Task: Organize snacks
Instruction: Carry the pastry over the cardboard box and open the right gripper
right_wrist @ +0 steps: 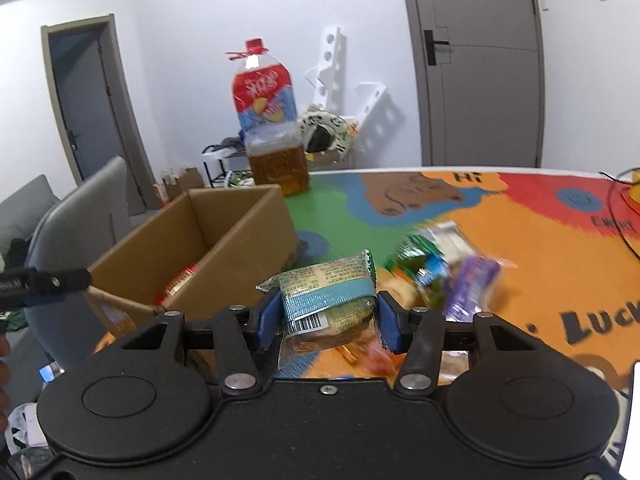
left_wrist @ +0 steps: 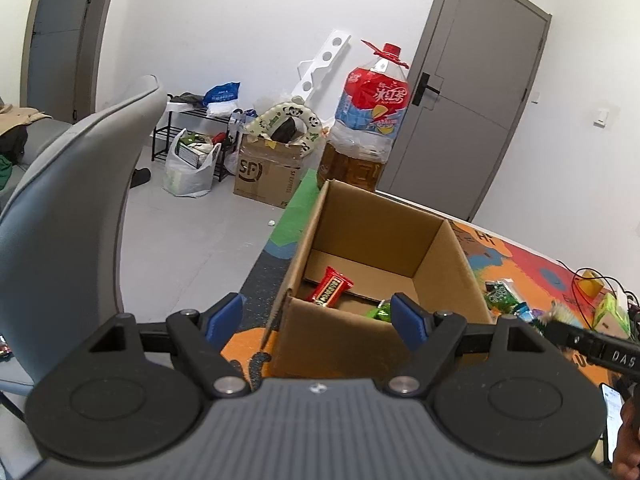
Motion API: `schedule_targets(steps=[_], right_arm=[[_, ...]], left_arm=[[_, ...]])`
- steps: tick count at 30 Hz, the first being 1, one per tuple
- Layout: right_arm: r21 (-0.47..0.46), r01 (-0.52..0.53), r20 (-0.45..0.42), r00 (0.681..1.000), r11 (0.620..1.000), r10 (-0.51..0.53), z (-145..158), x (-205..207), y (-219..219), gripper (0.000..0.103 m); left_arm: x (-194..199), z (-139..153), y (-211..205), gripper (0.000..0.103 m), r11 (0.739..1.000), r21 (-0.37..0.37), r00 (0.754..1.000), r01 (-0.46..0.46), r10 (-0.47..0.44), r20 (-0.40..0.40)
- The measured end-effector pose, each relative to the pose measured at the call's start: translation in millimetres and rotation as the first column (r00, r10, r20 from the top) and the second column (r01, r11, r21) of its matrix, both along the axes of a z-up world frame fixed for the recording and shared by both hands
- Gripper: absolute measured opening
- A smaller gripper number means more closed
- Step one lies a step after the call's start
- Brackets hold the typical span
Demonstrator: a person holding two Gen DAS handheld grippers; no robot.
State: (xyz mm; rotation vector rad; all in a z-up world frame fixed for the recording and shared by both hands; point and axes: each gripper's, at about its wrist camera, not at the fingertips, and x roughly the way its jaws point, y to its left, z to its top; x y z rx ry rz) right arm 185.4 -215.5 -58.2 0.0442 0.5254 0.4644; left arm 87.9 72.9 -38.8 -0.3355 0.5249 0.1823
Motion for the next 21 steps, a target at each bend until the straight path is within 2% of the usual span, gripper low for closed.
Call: schedule_targets(steps=[10, 21], right_arm=[[0.057, -0.063, 0.051, 0.997, 0.996, 0.06, 19.4, 10.3, 30.2, 0.05], [0.038, -0.156, 0.076, 0.985, 0.987, 0.152, 28.4, 22.7, 78.3, 0.05]], left_arm=[[-1.5, 2.6, 5.7, 0.08, 1.0, 0.021, 1.0, -0.016, 0.016, 0.0], [-2.5, -4.6, 32.2, 0.08, 0.997, 0.012, 0.997, -0.075, 0.076, -0.023]])
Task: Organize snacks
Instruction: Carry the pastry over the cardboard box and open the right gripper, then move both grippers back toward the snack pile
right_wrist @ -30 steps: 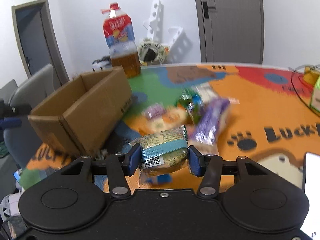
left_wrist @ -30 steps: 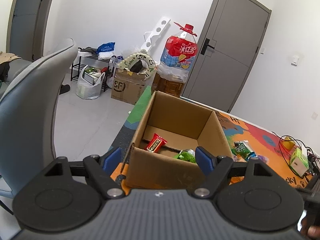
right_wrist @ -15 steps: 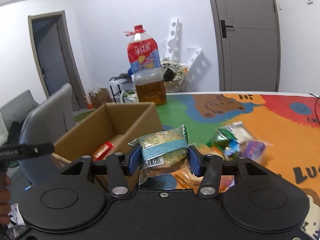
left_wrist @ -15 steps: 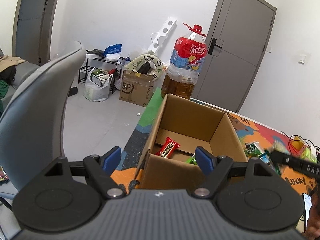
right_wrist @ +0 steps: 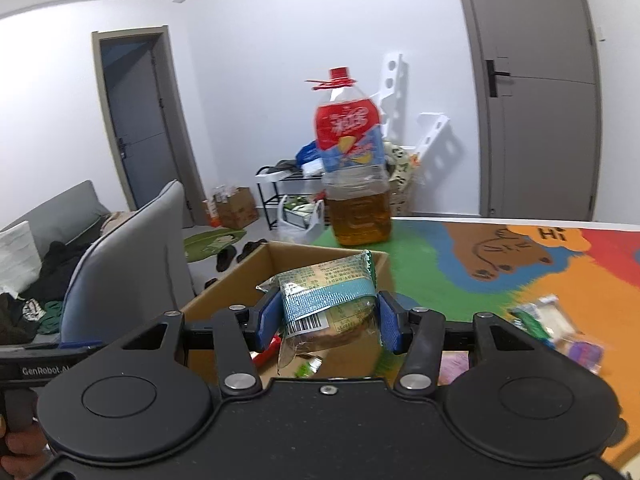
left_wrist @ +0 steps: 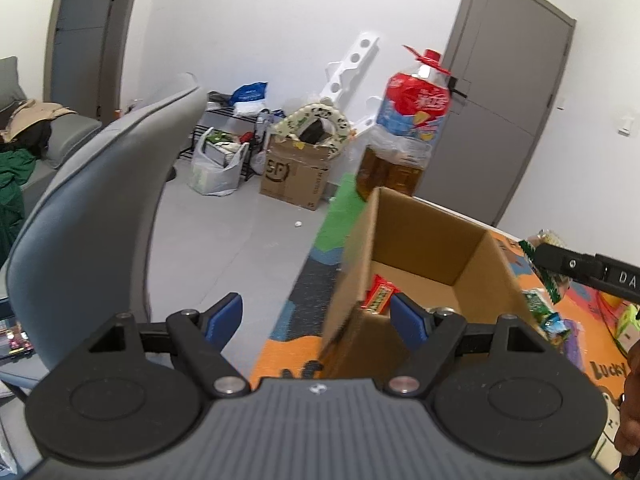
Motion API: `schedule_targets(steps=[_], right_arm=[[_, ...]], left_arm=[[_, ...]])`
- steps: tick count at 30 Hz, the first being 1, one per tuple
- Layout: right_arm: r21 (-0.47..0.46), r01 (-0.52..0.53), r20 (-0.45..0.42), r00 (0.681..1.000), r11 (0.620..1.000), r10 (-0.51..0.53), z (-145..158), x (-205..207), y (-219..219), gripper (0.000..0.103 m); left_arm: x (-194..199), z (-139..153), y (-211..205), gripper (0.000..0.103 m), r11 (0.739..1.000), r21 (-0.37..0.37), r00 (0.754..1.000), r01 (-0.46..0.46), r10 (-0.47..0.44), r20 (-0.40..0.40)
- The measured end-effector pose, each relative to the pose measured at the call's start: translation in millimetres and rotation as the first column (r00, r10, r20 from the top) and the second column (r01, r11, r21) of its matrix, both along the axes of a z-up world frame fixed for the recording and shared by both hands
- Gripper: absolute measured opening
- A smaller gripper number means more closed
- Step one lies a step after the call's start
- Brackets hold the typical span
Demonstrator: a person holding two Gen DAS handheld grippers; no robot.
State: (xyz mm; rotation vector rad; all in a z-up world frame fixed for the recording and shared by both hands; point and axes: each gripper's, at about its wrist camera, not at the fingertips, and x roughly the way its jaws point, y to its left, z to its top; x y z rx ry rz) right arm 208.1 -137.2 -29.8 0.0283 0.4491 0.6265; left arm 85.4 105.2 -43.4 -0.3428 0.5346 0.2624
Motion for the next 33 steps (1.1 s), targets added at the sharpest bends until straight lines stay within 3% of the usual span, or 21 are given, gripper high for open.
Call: schedule_targets(steps=[6, 11, 18, 29, 33], right_arm=[[0.016, -0.062, -0.019, 0.998, 0.998, 0.063, -2.5, 7.7, 23.1, 0.051], [0.024, -0.063, -0.029, 0.998, 0.998, 0.064, -3.3, 6.9, 25.6, 0.078], [0.038, -0.002, -0.053, 0.999, 0.999, 0.004, -5.0, 1.0, -7.6, 0.08], [0.046, 0.061, -0.075, 0.996, 0.997, -0.057, -9.1, -19.8, -68.1, 0.1], [0.052, 0.089, -0.072, 0.994, 0.995, -0.086, -7.4, -26.1, -90.6, 0.103]], left_arm=[[-2.9, 1.6, 12.2, 0.08, 1.0, -0.002, 1.0, -0.03, 0.03, 0.002], [-0.8, 2.2, 12.1, 0.08, 1.0, -0.014, 1.0, -0.025, 0.026, 0.008], [1.9, 6.5, 0.2, 0.083, 0.999, -0.028, 0.999, 0.017, -0.016, 0.032], [4.6, 9.4, -43.4, 0.095, 0.997, -0.018, 0.997, 0.074, -0.074, 0.038], [3.5, 11.4, -62.4, 0.097, 0.995, -0.01, 0.994, 0.101, -0.1, 0.038]])
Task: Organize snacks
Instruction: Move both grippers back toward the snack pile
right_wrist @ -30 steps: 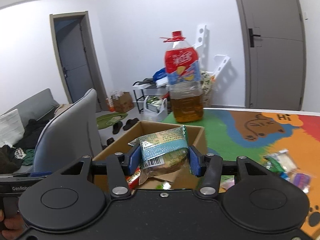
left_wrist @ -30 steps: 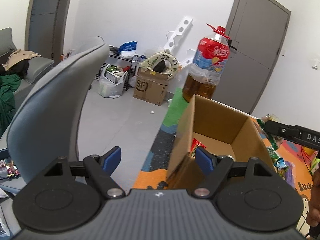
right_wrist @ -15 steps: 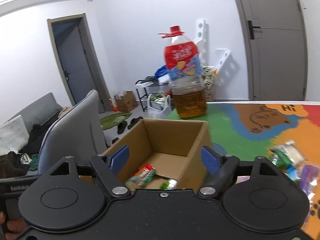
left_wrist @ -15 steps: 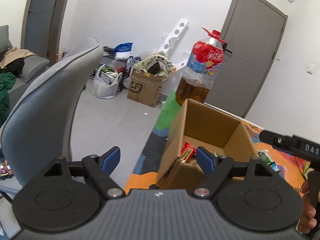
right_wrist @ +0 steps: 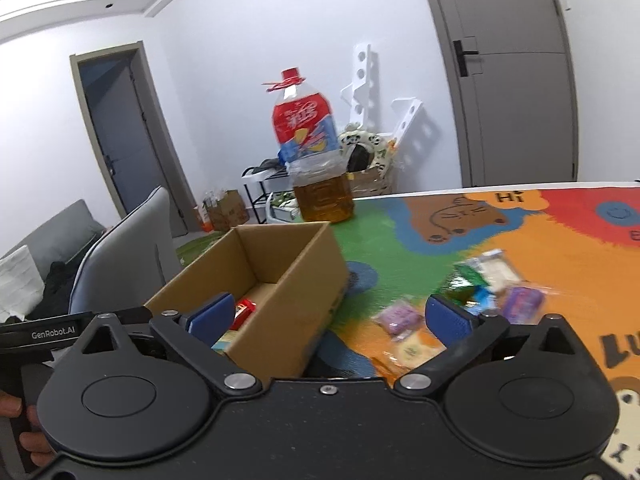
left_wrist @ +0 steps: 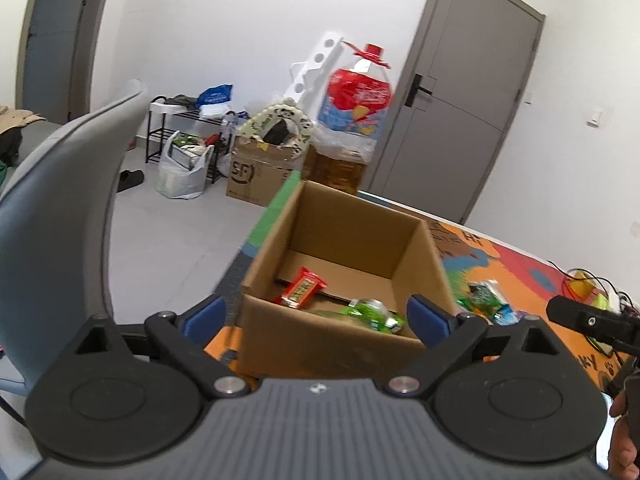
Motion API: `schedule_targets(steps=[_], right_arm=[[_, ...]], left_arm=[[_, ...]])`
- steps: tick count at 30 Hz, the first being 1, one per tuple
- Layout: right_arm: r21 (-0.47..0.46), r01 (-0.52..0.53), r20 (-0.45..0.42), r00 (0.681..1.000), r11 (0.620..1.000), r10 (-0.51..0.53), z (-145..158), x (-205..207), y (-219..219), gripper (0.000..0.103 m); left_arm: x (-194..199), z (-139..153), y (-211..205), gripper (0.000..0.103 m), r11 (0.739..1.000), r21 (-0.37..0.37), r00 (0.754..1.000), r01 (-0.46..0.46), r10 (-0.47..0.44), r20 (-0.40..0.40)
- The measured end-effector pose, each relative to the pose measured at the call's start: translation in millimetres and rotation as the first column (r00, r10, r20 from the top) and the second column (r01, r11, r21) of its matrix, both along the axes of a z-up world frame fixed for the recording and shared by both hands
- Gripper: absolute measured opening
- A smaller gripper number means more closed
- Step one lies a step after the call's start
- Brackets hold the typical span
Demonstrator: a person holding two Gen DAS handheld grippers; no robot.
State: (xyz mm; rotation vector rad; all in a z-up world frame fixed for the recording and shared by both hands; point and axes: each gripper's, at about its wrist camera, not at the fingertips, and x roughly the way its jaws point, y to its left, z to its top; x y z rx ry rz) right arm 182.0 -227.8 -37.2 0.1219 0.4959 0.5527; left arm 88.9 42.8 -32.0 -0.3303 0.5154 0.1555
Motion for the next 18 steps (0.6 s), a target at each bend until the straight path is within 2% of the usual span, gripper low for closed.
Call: schedule_targets(steps=[18], right_arm=[[0.009, 0.158, -0.026, 0.987, 0.987, -0.158, -16.7, -19.5, -74.5, 0.103]], left_arm=[[3.1, 9.0, -78.8, 0.095, 0.983, 0.027, 0.983, 0.18, -0.181, 0.036]])
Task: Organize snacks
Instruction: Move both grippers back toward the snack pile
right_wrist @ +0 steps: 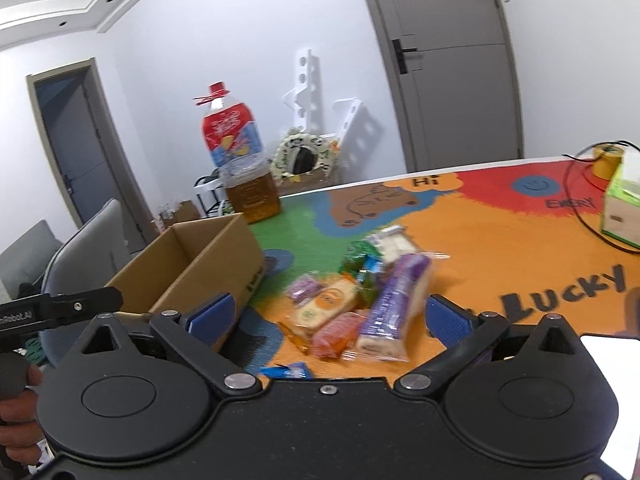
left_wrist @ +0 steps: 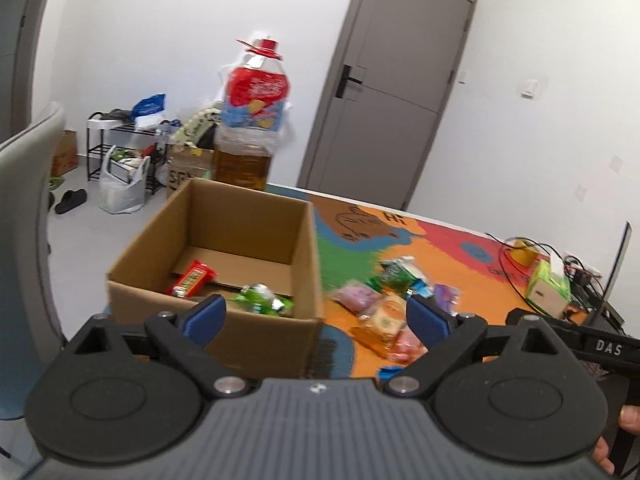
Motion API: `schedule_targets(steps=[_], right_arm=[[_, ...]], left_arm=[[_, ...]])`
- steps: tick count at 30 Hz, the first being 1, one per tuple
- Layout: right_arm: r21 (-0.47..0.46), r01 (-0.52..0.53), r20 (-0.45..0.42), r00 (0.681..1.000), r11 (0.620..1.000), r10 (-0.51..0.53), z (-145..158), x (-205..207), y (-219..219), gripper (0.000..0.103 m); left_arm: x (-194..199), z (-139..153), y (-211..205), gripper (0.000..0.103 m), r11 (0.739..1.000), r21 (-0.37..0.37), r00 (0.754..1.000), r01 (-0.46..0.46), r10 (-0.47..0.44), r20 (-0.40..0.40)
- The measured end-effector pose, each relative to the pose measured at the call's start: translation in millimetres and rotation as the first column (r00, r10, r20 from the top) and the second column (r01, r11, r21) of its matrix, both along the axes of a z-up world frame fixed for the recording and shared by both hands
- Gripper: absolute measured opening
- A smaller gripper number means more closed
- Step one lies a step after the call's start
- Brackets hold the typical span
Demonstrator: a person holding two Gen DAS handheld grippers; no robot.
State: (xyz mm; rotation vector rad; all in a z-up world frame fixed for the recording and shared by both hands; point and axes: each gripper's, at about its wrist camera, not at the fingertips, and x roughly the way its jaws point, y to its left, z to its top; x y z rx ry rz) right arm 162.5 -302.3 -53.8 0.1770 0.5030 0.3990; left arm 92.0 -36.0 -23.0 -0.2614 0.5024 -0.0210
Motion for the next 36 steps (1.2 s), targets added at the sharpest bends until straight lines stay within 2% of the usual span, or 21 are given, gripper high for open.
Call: schedule_targets(steps=[4, 9, 12, 19, 26, 30, 36], right_arm=[[0.011, 0.043, -0.016, 0.999, 0.999, -0.043, -7.1, -0.6, -16.2, 0.103], [0.017, 0.064, -0.031, 0.998, 0.998, -0.063, -15.8, -3.8, -30.4, 0.101], [0.012, 0.063, -0.034, 0.997, 0.998, -0.062, -20.7, -4.5, -33.9, 0.099], [0.023, 0.057, -0.057, 0.997, 0.998, -0.056, -30.8, 0.3, -38.6, 0.091], [0.043, 0.065, -0.072, 0.995, 0.997, -0.062, -43.0, 5.1, -44.2, 0.084], [0.065, 0.07, -0.082, 0.995, 0.995, -0.064, -50.2, 9.7, -47.1, 0.084], [0.093, 0.067, -0.101, 0.993, 0.993, -0.058, -57.9, 18.9, -44.7, 0.08]], left_arm=[[1.9, -1.6, -15.9, 0.095, 1.0, 0.002, 1.0, 0.028, -0.028, 0.0], [6.9, -4.0, -36.4, 0.089, 0.998, 0.007, 0.998, 0.06, -0.059, -0.005], [10.9, -6.2, -48.0, 0.084, 0.997, 0.003, 0.997, 0.076, -0.076, -0.012], [19.8, -19.1, -65.6, 0.082, 0.996, 0.007, 0.995, 0.091, -0.091, -0.045], [32.9, -40.1, -81.1, 0.078, 0.994, 0.014, 0.989, 0.112, -0.11, -0.097], [43.1, -56.9, -87.8, 0.071, 0.993, 0.006, 0.983, 0.12, -0.118, -0.138], [58.0, -78.1, -92.9, 0.066, 0.993, -0.002, 0.976, 0.12, -0.119, -0.181]])
